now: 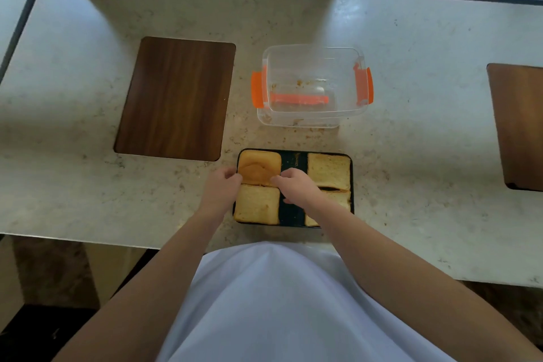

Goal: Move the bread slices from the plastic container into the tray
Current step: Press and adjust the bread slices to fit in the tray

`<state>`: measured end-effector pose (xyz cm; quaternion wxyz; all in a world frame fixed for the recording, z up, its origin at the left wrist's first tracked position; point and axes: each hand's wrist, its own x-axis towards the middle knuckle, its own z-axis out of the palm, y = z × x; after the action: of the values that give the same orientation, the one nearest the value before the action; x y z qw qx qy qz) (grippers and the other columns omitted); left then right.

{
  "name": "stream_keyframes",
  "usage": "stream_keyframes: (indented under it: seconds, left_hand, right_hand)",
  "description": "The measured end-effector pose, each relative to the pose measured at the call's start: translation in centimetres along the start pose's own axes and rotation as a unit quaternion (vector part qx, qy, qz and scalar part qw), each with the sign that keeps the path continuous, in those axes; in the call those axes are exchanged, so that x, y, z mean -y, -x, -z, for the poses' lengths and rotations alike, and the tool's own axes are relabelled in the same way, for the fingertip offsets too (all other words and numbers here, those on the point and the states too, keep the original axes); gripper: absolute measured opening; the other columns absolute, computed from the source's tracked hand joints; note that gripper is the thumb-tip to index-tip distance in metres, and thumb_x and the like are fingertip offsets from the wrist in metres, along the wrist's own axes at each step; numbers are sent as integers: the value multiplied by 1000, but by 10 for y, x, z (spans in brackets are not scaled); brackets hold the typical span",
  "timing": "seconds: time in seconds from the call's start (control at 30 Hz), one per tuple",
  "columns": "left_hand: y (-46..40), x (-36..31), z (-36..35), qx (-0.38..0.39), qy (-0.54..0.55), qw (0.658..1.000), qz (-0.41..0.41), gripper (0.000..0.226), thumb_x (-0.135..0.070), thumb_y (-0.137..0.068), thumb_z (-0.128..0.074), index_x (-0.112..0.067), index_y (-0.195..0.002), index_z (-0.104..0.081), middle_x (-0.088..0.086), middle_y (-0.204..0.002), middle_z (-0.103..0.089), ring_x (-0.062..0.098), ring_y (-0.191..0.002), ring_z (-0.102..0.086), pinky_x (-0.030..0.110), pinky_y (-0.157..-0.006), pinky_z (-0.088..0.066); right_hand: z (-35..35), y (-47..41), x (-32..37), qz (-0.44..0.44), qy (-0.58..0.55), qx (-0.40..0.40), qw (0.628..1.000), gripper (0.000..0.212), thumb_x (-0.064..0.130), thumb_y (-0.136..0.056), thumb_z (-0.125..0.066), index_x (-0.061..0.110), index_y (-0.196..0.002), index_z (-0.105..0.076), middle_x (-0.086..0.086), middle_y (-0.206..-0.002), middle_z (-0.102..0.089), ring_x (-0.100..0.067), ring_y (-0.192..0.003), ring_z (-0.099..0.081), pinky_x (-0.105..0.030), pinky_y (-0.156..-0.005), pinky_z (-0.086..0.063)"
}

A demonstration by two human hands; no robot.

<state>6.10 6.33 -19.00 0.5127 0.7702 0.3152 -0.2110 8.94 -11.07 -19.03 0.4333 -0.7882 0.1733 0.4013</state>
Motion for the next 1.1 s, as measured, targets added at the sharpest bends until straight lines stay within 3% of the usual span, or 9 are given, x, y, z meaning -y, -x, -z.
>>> stream_keyframes:
  seconds: [0.13,0.27,0.37,0.43,0.6,0.77,0.87,1.03,1.1]
  left_hand:
    - [-1,-1,-3,-13,-24,1000,-4,44,-19,-93,-51,-10,-134,-65,6,-126,-69,21,-114,-62,37,-94,-50]
    - [-2,-5,-9,-4,-25,1000,-7,45,-22,-94,-53,-11,-137,-62,2,-121,-68,6,-96,-59,24,-75,-42]
    - [-2,-8,-18,9,-26,1000,0,44,-24,-96,-53,-13,-139,-58,1,-125,-63,12,-103,-55,30,-85,-40]
    - [-2,-10,-25,13,-27,1000,1,45,-23,-97,-53,-13,-141,-56,0,-126,-60,13,-108,-51,32,-88,-39]
    - [-2,-13,-31,20,-19,1000,12,43,-21,-99,-52,-13,-140,-56,-1,-122,-58,13,-107,-50,32,-87,-38]
    - [0,-9,-25,10,20,999,25,40,-23,-98,-52,-17,-137,-58,-3,-122,-58,16,-115,-53,33,-90,-41]
    - [4,1,-16,0,23,999,23,41,-23,-97,-51,-18,-138,-58,-5,-122,-58,12,-112,-52,34,-93,-40]
    - [14,24,-3,5,27,998,51,31,-30,-95,-53,-15,-119,-66,-3,-100,-65,16,-98,-61,39,-91,-52]
    - [19,29,-1,11,25,998,58,28,-30,-93,-54,-16,-114,-66,-1,-102,-66,19,-101,-62,42,-93,-54]
  right_hand:
    - [-3,0,0,2,-4,-12,1000,56,35,-92,-58,-3,-133,-57,-17,-99,-67,-36,-105,-67,-61,-100,-53]
    - [0,0,-6,7,4,-9,1000,50,36,-92,-58,5,-132,-59,-9,-110,-70,-23,-100,-67,-53,-96,-57]
    - [8,-1,-13,7,11,-17,1000,59,36,-94,-59,11,-147,-50,11,-91,-61,-8,-83,-61,-47,-92,-60]
    - [15,-1,-16,4,8,-22,1000,62,36,-94,-59,11,-149,-47,11,-91,-58,-8,-85,-62,-46,-93,-60]
    - [22,-1,-16,-7,-4,-22,1000,58,34,-95,-58,11,-147,-49,4,-98,-62,-22,-102,-67,-49,-97,-58]
    - [19,4,-21,2,-9,-24,1000,63,32,-96,-59,12,-152,-40,7,-94,-59,-19,-98,-68,-49,-95,-59]
    - [13,11,-29,9,-17,-42,999,61,34,-94,-61,13,-148,-41,1,-111,-62,-20,-101,-67,-49,-94,-59]
    - [1,23,-42,-18,2,33,999,45,37,-95,-60,17,-134,-50,2,-108,-64,-19,-104,-67,-47,-95,-58]
    - [-7,25,-44,-17,26,45,998,40,41,-95,-60,20,-128,-53,2,-108,-66,-18,-104,-66,-46,-97,-56]
